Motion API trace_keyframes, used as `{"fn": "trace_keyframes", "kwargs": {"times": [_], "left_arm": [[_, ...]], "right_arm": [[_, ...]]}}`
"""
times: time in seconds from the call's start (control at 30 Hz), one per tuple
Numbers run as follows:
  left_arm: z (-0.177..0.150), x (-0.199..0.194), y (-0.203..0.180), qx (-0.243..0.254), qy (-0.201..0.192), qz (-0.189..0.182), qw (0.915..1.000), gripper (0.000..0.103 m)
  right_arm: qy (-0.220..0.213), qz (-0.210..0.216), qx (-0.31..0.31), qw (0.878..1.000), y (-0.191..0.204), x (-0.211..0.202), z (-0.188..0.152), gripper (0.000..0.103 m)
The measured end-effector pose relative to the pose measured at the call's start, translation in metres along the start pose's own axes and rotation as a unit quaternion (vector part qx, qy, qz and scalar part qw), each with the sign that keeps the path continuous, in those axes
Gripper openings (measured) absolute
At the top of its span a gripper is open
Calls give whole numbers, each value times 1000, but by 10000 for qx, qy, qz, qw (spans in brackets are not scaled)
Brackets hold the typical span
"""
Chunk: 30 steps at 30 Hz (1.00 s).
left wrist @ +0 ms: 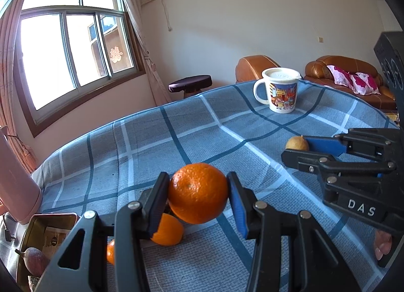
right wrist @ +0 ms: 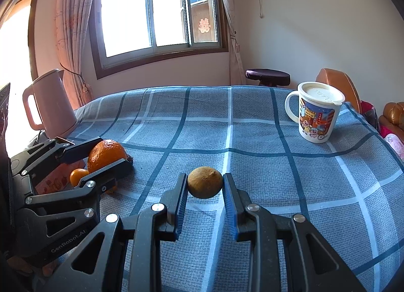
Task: Organize fruits
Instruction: 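Lift and carry the orange and tan fruit toward the tin box with both tools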
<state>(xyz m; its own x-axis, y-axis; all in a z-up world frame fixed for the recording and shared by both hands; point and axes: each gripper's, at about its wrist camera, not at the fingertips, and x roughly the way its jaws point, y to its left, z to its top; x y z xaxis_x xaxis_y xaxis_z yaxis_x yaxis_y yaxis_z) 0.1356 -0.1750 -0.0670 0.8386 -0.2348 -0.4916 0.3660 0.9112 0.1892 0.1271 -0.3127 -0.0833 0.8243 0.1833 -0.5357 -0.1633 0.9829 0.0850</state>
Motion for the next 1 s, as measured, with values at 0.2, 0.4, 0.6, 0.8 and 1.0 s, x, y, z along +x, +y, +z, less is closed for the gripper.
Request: {"fn": "trace_keyframes", "kwargs": {"times": [0.2,0.4,0.6,0.8,1.0], "left_arm": [[0,-3,2,-64,-97,45,9999,48],[-1,-7,5,-137,-174,85,9997,48],[-1,-10,7,-199,-251,133,9994,48],[-1,-12,11,-283,-316,183,9989,48],[-2,-17,14,-374,-403,250,9982,48]], "right_arm": [[-137,-9,-15,9999,0,-5,0,30],[-247,-13,-38,9997,0,-9,0,30],[-361,-24,-64,9993,1,-13,0,30],[-477,-39,-93,9988,3,-17,-1,29],[-617,-59,-133,9980,5,-23,-2,29]]}}
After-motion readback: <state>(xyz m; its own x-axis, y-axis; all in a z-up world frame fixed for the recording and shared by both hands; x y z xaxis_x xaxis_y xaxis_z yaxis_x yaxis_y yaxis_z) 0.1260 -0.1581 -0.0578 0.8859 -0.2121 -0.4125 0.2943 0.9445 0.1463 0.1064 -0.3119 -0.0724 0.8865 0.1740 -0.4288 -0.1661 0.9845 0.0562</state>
